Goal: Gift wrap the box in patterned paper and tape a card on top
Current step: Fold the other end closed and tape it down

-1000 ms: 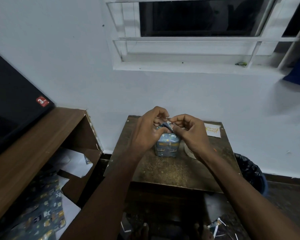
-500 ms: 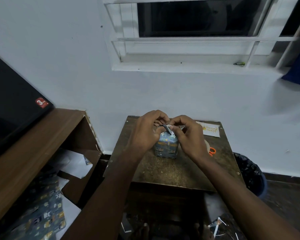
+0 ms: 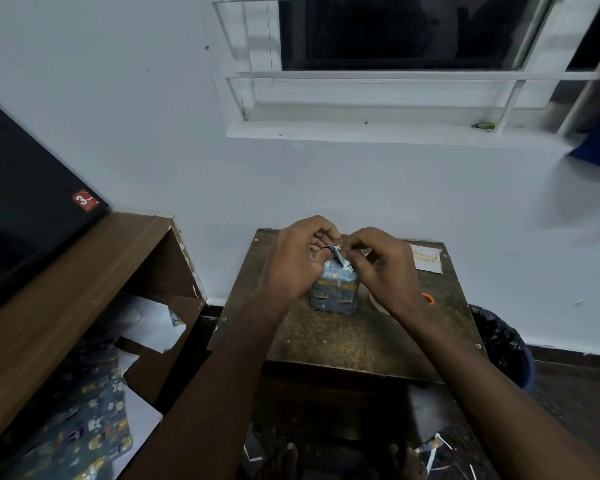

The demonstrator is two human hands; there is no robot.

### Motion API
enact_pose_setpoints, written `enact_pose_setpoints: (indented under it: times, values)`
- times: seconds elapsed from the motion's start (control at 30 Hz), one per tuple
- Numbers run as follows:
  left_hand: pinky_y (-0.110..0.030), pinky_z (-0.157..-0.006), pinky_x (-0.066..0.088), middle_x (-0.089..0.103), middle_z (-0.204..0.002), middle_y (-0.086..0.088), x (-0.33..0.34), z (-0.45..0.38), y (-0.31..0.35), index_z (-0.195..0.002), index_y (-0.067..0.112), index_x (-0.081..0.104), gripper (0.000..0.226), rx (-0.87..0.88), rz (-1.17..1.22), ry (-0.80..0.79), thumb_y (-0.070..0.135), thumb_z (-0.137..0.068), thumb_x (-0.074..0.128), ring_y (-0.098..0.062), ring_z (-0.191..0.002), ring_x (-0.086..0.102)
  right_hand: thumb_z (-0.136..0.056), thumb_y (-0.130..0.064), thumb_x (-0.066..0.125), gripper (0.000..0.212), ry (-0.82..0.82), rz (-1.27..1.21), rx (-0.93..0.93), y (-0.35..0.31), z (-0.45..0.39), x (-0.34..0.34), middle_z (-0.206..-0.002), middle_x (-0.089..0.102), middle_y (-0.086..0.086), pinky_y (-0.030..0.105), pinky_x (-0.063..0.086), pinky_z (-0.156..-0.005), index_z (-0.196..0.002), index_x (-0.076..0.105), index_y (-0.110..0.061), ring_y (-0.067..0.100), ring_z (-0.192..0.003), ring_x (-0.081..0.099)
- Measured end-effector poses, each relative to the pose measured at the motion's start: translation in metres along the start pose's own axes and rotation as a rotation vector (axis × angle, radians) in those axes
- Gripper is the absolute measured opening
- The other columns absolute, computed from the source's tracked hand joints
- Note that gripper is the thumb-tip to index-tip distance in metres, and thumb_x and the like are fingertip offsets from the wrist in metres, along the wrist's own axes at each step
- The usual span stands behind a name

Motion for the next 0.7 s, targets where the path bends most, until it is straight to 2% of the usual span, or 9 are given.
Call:
enact_pose_setpoints:
  times: [0.1, 0.3, 0.4, 0.57, 0.7]
  values:
    - [-0.011, -0.075, 0.053, 0.071, -0.093, 0.008, 0.0003, -0.0014, -0.001, -0.102, 0.016, 0.072, 0.029, 0.001, 0.004, -0.007, -0.006, -0.085, 0.079, -0.001, -0.089, 0.068, -0.087, 0.005, 0.073, 0.017, 0.011, 0.046, -0.059, -0.0016, 0.0004, 0.0029, -0.092, 0.073, -0.001, 0.032, 0.054, -0.072, -0.095, 0.077, -0.009, 0.015, -0.086, 0.067]
    - [-0.012, -0.076, 0.055, 0.072, -0.094, 0.006, -0.0004, -0.0025, -0.0022, -0.103, 0.015, 0.073, 0.029, 0.014, 0.008, -0.02, -0.007, -0.085, 0.079, -0.002, -0.091, 0.067, -0.089, 0.001, 0.074, 0.014, 0.012, 0.045, -0.034, -0.0013, -0.0004, 0.0018, -0.094, 0.074, -0.002, 0.035, 0.055, -0.074, -0.096, 0.078, -0.01, 0.013, -0.088, 0.067]
    - [-0.015, -0.076, 0.056, 0.072, -0.094, 0.006, -0.0001, -0.0033, -0.0039, -0.102, 0.015, 0.073, 0.03, 0.02, 0.002, -0.018, -0.008, -0.084, 0.078, -0.002, -0.089, 0.067, -0.089, 0.001, 0.073, 0.014, -0.017, 0.048, -0.067, -0.0043, -0.0015, 0.0012, -0.094, 0.073, -0.002, 0.028, 0.052, -0.073, -0.096, 0.077, -0.011, 0.013, -0.09, 0.066]
    - [-0.014, -0.076, 0.056, 0.073, -0.094, 0.007, 0.0009, -0.0042, -0.0055, -0.103, 0.015, 0.073, 0.028, 0.001, 0.005, -0.018, -0.005, -0.085, 0.079, -0.002, -0.087, 0.069, -0.087, 0.004, 0.072, 0.018, -0.045, 0.014, -0.016, -0.0026, -0.0001, 0.0025, -0.096, 0.07, -0.004, 0.021, 0.049, -0.07, -0.093, 0.073, -0.013, 0.01, -0.091, 0.065]
    - [-0.013, -0.074, 0.057, 0.072, -0.094, 0.007, 0.0009, -0.004, -0.0084, -0.104, 0.014, 0.073, 0.027, -0.039, 0.035, 0.002, -0.003, -0.085, 0.081, -0.004, -0.087, 0.07, -0.082, 0.009, 0.071, 0.022, 0.042, -0.1, 0.071, 0.0032, 0.0043, -0.0038, -0.099, 0.071, -0.001, 0.032, 0.055, -0.062, -0.089, 0.071, -0.012, 0.014, -0.094, 0.068]
Point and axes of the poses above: each hand's wrist, its own z-axis away from the middle knuckle, its own x-axis out of the palm, y = z × x, the point moved 3 cm from there along -z, towards the middle knuckle
